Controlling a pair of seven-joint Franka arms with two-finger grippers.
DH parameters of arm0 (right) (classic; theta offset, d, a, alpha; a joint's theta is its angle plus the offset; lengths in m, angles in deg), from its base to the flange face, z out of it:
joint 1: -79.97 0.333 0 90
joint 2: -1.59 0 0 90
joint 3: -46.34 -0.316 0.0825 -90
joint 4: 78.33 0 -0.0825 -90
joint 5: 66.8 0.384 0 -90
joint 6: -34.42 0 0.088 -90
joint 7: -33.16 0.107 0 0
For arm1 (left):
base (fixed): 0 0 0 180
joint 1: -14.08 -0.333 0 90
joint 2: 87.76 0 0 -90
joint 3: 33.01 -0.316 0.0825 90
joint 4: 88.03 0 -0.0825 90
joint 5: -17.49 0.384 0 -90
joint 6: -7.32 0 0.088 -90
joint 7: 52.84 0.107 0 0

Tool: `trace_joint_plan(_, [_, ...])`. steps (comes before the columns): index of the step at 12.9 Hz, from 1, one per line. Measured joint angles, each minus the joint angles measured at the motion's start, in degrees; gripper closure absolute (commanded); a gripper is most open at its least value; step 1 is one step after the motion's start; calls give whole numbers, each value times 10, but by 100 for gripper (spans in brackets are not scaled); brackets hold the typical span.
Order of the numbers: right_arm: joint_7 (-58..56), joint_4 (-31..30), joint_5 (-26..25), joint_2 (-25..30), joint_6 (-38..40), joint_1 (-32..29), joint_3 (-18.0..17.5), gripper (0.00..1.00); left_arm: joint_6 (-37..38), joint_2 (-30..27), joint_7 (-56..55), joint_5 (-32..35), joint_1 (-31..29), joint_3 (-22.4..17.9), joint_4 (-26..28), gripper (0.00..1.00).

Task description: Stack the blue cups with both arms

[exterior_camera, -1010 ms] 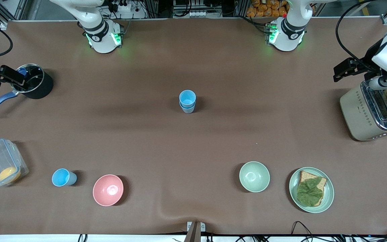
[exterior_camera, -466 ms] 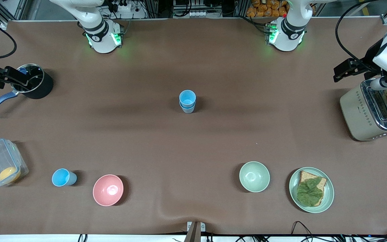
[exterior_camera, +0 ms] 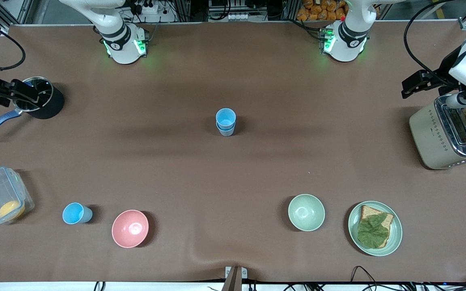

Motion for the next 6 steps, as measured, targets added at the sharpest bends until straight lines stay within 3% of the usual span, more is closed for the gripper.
trace_joint_plan(6, [2, 0, 0, 3, 19, -1, 8, 0, 1, -1, 0, 0, -8, -1, 0, 0])
